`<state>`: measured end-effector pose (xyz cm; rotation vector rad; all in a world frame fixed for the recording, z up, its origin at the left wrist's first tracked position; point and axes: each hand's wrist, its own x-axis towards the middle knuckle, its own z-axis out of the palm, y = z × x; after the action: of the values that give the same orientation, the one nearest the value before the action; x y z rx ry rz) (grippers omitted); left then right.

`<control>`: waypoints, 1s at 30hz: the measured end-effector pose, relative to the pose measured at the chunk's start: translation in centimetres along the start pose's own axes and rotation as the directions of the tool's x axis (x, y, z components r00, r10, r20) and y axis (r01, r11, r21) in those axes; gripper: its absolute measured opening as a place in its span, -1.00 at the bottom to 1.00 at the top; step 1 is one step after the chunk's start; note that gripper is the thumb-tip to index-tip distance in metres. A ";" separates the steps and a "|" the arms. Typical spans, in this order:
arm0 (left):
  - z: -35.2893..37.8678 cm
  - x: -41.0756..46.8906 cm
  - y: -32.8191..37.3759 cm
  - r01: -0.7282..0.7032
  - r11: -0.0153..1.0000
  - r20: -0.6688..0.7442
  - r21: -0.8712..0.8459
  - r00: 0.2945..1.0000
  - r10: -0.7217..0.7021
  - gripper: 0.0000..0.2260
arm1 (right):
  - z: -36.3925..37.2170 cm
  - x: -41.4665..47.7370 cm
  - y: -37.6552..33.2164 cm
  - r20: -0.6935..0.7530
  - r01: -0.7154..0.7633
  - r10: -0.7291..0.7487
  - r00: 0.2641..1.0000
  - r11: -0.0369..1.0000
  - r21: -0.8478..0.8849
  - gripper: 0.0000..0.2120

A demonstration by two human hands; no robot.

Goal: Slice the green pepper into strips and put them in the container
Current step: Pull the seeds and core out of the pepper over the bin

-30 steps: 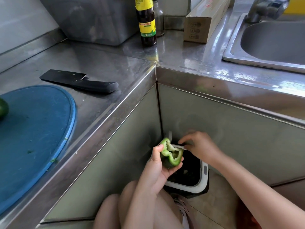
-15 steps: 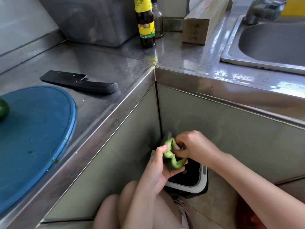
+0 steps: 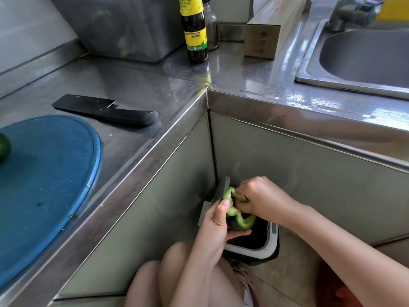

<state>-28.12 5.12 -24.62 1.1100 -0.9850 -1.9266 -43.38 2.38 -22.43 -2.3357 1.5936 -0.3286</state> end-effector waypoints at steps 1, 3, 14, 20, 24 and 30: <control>-0.1 0.0 0.0 -0.004 1.000 0.023 0.016 1.000 0.003 -0.49 | -0.2 -0.1 0.2 0.010 -0.014 0.014 1.000 0.998 0.053 -0.72; -0.1 0.0 0.0 -0.012 0.999 0.060 0.036 0.998 0.009 -0.50 | -0.6 -0.4 0.8 0.039 -0.035 0.029 0.999 0.986 0.163 -0.70; 0.0 -0.1 0.7 0.102 0.994 0.148 0.032 0.983 -0.106 -0.58 | -2.4 -0.7 2.5 0.280 -0.252 0.134 0.951 0.859 0.446 -0.64; -0.2 0.0 1.0 0.173 0.985 0.209 0.018 0.962 -0.173 -0.51 | -3.0 -0.5 3.8 0.429 -0.373 0.133 0.893 0.753 0.542 -0.77; -0.5 0.1 1.0 0.186 0.982 0.248 -0.001 0.952 -0.180 -0.51 | -3.1 -0.4 4.2 0.440 -0.393 0.097 0.893 0.647 0.653 -0.81; -0.8 0.2 1.0 0.187 0.982 0.252 0.017 0.950 -0.185 -0.54 | -2.2 -0.4 4.7 0.445 -0.413 0.062 0.893 0.504 0.759 -0.68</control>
<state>-27.28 4.25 -24.07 1.0000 -1.0373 -2.2658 -48.31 0.87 -22.06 -1.2846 1.1485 -0.4398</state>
